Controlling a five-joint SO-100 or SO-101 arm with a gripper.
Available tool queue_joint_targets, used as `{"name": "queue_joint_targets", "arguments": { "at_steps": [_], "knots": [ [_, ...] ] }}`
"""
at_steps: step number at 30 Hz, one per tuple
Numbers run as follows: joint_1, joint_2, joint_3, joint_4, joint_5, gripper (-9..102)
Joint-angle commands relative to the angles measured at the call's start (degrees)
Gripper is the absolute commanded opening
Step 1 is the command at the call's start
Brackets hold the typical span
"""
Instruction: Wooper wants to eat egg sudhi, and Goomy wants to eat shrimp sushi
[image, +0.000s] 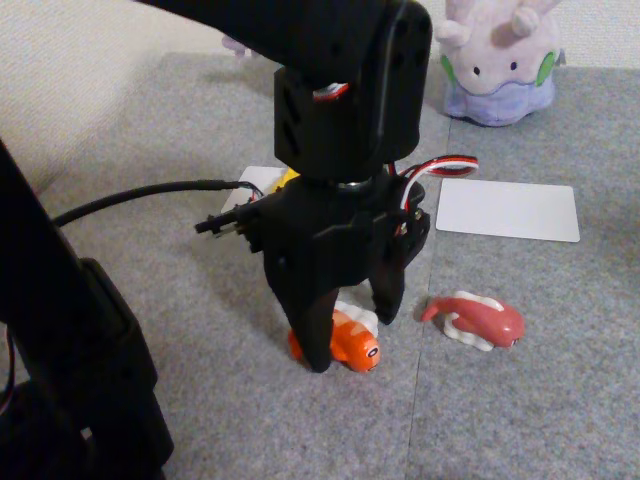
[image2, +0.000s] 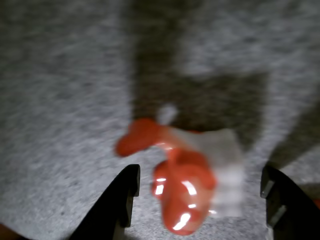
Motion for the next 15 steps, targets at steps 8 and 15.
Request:
{"name": "queue_joint_targets", "arguments": {
  "at_steps": [8, 15],
  "knots": [
    [-0.5, 1.1, 6.5, -9.0, 1.0, 17],
    [-0.7, 1.1, 6.2, -8.8, 3.2, 10]
  ]
}}
